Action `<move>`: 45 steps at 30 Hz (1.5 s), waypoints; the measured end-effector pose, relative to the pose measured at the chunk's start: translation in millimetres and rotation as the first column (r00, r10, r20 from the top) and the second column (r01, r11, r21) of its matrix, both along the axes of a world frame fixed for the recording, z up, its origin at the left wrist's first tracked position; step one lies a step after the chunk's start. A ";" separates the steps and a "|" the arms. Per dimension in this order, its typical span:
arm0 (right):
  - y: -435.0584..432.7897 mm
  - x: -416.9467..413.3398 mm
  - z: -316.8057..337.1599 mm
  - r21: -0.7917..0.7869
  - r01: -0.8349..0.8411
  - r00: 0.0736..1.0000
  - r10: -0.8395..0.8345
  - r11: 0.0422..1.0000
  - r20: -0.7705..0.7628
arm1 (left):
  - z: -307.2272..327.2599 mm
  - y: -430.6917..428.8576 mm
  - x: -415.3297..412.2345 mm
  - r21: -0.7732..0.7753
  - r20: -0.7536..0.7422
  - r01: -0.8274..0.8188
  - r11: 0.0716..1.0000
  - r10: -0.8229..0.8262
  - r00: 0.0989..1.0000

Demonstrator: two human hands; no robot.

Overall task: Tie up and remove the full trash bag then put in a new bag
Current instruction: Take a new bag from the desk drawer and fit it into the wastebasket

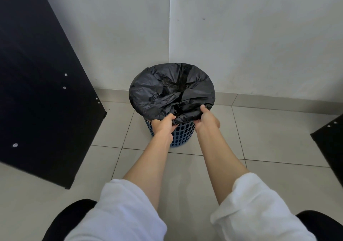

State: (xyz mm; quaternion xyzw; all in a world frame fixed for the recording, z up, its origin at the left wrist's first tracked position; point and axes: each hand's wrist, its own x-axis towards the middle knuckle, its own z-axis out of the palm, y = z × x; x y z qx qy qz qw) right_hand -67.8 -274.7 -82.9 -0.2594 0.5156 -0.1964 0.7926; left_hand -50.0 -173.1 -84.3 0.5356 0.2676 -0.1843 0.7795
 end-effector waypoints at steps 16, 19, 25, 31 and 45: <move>0.7 -14.5 -6.3 -0.075 -0.236 0.966 0.242 0.969 0.088 | -6.7 22.7 3.8 0.027 0.014 0.078 0.997 -0.078 0.997; 3.1 -20.4 -15.3 -0.210 -0.175 0.969 0.206 0.962 0.134 | -6.4 25.7 8.1 0.076 0.058 0.069 0.995 -0.073 0.996; 4.6 -28.6 -13.0 -0.775 -0.565 0.822 0.269 0.282 -0.501 | -10.0 35.7 12.8 0.329 0.237 0.064 0.942 -0.149 0.960; -3.2 -27.2 -36.0 -0.614 -0.737 0.561 0.252 -0.281 -0.789 | -11.6 41.9 27.5 0.816 0.118 0.292 0.498 -0.640 0.759; -21.4 -47.8 -49.3 -0.577 -0.499 0.736 0.035 -0.647 -0.676 | -23.7 58.9 40.8 0.968 -0.058 -0.233 -0.089 -0.989 0.136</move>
